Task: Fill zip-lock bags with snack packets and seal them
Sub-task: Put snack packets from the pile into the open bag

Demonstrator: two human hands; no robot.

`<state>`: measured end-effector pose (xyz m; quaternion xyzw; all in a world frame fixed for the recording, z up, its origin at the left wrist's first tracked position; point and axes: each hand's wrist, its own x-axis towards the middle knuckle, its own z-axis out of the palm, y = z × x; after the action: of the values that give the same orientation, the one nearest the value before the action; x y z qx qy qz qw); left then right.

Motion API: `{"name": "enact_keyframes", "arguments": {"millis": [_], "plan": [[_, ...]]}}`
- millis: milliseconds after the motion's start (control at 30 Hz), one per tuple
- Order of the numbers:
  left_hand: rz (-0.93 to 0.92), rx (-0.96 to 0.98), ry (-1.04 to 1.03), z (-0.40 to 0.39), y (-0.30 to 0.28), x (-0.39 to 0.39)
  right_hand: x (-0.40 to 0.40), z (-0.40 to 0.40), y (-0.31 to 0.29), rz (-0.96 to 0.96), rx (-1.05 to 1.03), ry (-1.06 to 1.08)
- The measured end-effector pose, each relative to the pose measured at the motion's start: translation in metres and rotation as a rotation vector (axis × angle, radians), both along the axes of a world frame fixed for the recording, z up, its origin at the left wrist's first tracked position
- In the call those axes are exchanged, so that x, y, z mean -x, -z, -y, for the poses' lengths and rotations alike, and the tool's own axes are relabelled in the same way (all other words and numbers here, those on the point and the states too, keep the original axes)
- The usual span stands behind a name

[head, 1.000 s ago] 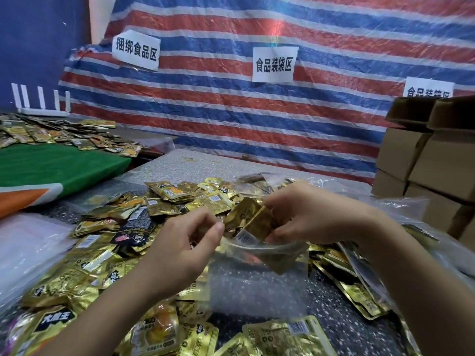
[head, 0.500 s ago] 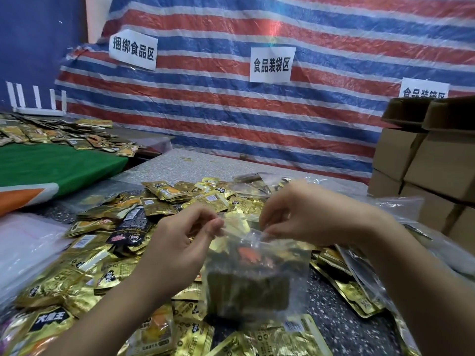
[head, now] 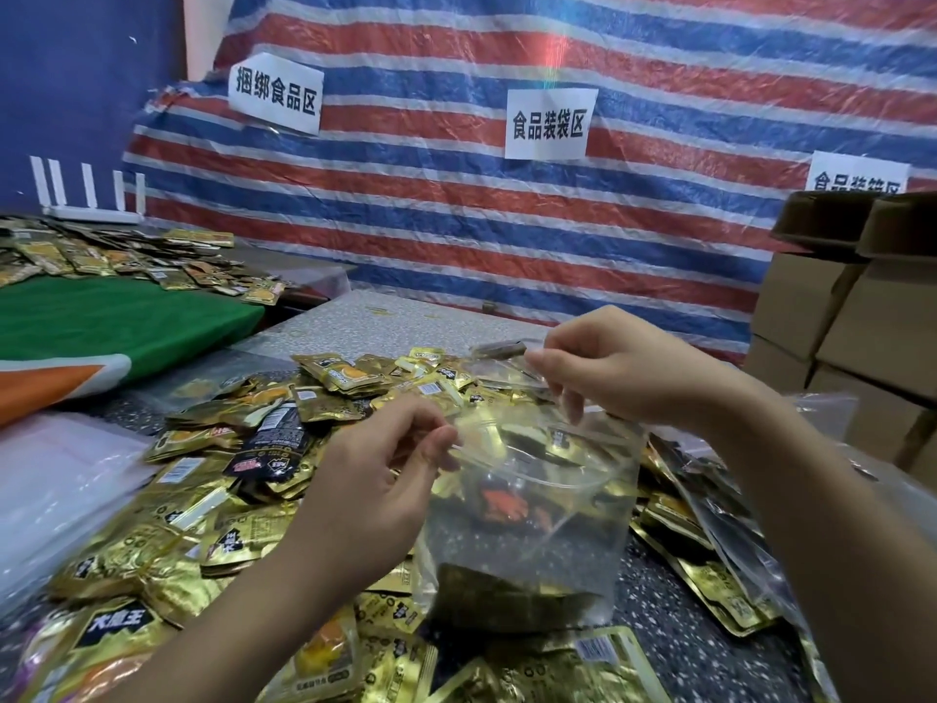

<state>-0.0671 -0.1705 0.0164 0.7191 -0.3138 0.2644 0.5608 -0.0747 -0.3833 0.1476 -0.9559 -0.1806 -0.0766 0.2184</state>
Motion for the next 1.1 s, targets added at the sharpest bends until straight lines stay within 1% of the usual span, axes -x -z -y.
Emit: {"name": "enact_keyframes", "arguments": {"millis": [67, 133, 233, 333, 433, 533, 667, 833, 1000, 1100], "plan": [[0.012, -0.031, -0.003, 0.001, 0.002, 0.000, -0.023, 0.000, 0.006, -0.037, 0.063, 0.116], [0.025, -0.072, 0.007, 0.002, 0.004, -0.001, -0.050, -0.001, 0.017, -0.118, 0.117, 0.198], [0.047, -0.155, 0.026, 0.003, 0.007, -0.001, -0.087, -0.001, 0.038, -0.221, 0.184, 0.241], [0.063, -0.190, 0.046, 0.004, 0.009, -0.001, -0.116, -0.001, 0.056, -0.250, 0.275, 0.239], [0.052, -0.202, 0.041, 0.003, 0.009, -0.002, -0.140, -0.005, 0.067, -0.188, 0.315, 0.207], [0.047, -0.199, 0.003, -0.001, 0.007, -0.004, -0.158, -0.018, 0.074, -0.125, 0.274, 0.094], [0.033, -0.169, -0.017, -0.003, 0.003, -0.006, -0.180, -0.040, 0.088, -0.027, 0.476, -0.038], [0.061, -0.223, -0.060, -0.004, 0.006, -0.007, -0.197, -0.057, 0.107, 0.040, 0.691, -0.107], [0.077, -0.224, -0.039, -0.002, 0.008, -0.007, -0.205, -0.065, 0.124, 0.079, 0.782, -0.158], [0.071, -0.224, -0.026, -0.002, 0.009, -0.007, -0.209, -0.070, 0.129, 0.155, 0.835, -0.194]]}}
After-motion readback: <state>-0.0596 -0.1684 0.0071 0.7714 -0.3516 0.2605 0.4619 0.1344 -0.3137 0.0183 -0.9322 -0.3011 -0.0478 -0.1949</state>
